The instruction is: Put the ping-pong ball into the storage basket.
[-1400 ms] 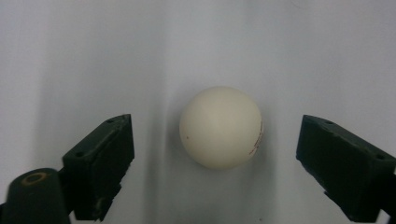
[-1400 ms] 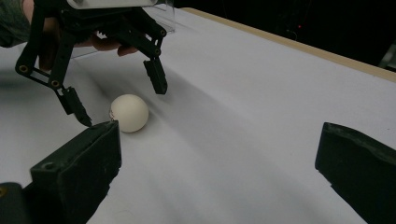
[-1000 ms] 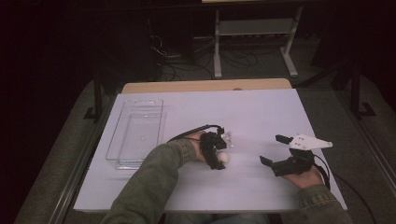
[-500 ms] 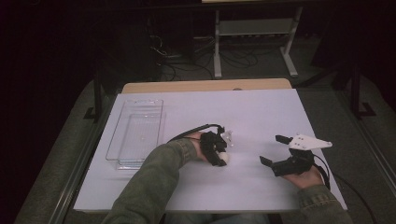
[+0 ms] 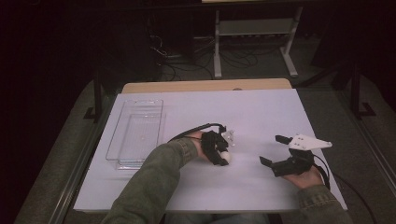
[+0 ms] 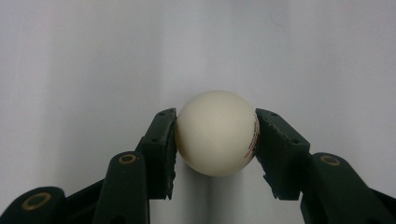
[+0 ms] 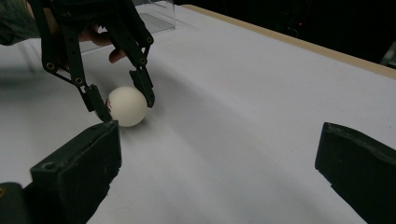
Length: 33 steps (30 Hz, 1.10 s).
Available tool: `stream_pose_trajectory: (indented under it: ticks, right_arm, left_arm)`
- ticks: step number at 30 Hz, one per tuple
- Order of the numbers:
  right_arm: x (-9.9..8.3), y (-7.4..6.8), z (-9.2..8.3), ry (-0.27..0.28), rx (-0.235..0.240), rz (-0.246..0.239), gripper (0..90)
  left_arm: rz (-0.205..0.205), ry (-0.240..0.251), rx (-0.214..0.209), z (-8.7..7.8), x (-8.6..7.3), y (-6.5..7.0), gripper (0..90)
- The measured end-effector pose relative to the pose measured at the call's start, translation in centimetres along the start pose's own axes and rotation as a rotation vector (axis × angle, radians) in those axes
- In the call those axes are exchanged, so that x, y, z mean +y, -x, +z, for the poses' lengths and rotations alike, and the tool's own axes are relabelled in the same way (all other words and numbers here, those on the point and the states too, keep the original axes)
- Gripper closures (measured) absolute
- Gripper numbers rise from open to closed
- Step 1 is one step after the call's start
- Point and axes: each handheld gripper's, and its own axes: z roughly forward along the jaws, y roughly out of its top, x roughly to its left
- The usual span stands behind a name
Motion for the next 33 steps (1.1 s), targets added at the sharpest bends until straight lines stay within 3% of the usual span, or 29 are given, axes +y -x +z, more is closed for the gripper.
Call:
stream_pose_trajectory:
  ticks: [22, 33]
  right_arm:
    - [0.0, 0.0, 0.0, 0.003, -0.001, 0.005, 0.0]
    - [0.0, 0.0, 0.0, 0.003, -0.001, 0.002, 0.0]
  left_arm:
    - [0.012, -0.017, 0.021, -2.9, 0.9, 0.5, 50.8]
    - [0.027, -0.013, 0.034, -5.4, 1.2, 1.0, 50.8]
